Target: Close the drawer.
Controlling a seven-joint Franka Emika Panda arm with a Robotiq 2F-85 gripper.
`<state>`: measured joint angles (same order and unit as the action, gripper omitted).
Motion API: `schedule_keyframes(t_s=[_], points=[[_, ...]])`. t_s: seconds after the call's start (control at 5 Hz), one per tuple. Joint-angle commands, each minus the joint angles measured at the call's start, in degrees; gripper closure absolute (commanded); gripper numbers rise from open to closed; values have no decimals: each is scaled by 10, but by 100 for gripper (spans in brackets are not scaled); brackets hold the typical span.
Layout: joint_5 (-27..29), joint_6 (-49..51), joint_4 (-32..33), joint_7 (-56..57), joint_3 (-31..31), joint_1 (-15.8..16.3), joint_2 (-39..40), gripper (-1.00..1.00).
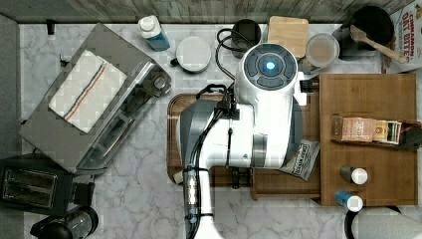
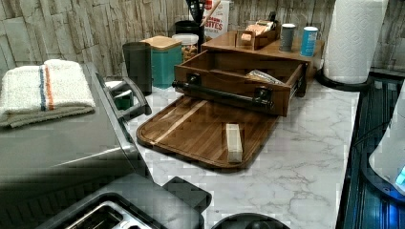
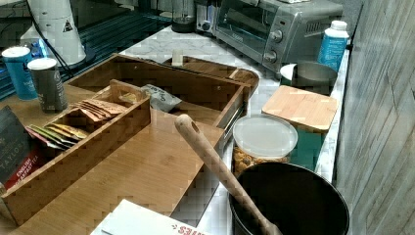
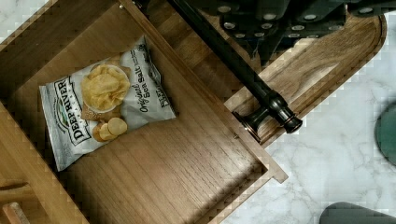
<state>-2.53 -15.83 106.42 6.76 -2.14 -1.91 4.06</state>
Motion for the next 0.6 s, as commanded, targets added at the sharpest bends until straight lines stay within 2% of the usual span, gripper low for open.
schedule_keyframes(t_s=[0.2,0.4,0.6], points=[[-5,0,5,0,0,0,0,100],[2,-50,53,49,3,1,-16,100],[-14,-91,91,84,21,18,-28,100]])
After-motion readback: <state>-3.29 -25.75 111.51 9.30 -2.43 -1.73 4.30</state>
